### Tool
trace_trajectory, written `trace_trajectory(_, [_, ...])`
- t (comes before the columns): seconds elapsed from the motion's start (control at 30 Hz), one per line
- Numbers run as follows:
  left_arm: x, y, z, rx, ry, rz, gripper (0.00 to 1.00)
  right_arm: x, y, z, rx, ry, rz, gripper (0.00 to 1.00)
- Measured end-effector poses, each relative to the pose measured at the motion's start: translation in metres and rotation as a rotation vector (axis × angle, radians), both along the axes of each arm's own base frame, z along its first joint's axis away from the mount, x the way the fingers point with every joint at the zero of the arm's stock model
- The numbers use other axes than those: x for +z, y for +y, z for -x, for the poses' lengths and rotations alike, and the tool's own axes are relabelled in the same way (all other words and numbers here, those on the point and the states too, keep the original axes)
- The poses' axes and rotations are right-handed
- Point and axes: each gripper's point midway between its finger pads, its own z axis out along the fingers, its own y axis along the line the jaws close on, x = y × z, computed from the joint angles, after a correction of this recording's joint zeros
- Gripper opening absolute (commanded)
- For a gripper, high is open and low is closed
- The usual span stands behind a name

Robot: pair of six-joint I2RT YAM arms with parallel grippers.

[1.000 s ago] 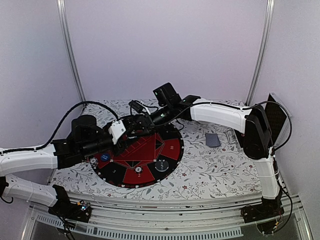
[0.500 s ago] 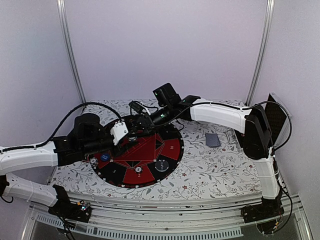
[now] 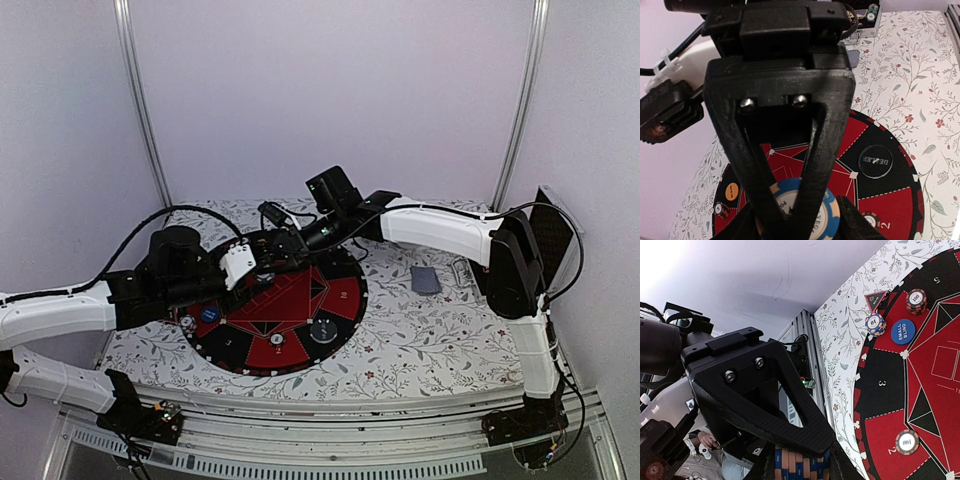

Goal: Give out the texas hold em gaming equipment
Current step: Pass from the right arm to the left

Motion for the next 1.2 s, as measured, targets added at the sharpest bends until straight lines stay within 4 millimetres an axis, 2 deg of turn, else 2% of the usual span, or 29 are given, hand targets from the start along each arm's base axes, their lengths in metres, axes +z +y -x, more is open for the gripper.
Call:
trace_trajectory(0.17, [-0.002, 0.001, -0.001, 0.003, 0.001, -0.008, 0.36, -0.001, 0.000, 0.000, -0.003, 0.003, 0.005, 0.02])
trace_trajectory(0.37, [-0.002, 0.000, -0.001, -0.001, 0.000, -0.011, 0.00, -0.001, -0.001, 0.000, -0.003, 0.004, 0.008, 0.02])
trace_trajectory(0.47, [-0.002, 0.000, -0.001, -0.001, -0.002, -0.009, 0.00, -0.001, -0.001, 0.000, -0.003, 0.004, 0.007, 0.03])
trace_trajectory(0.5, [-0.002, 0.000, -0.001, 0.000, -0.002, -0.009, 0.00, -0.001, -0.001, 0.000, -0.003, 0.004, 0.007, 0.06])
trace_trajectory(0.63, [-0.002, 0.000, -0.002, 0.003, -0.002, -0.007, 0.00, -0.001, -0.001, -0.001, -0.005, 0.003, 0.008, 0.27])
trace_trajectory(0.77, [-0.003, 0.000, -0.002, 0.007, 0.007, -0.005, 0.00, -0.004, -0.002, -0.003, -0.011, 0.003, 0.011, 0.41])
trace_trajectory(0.93, [-0.006, 0.001, -0.003, 0.013, 0.023, -0.006, 0.00, -0.009, -0.006, -0.010, -0.028, 0.006, 0.021, 0.48])
trace_trajectory(1.2, [-0.009, 0.001, -0.005, 0.019, 0.039, -0.004, 0.00, -0.011, -0.009, -0.015, -0.038, 0.005, 0.023, 0.49])
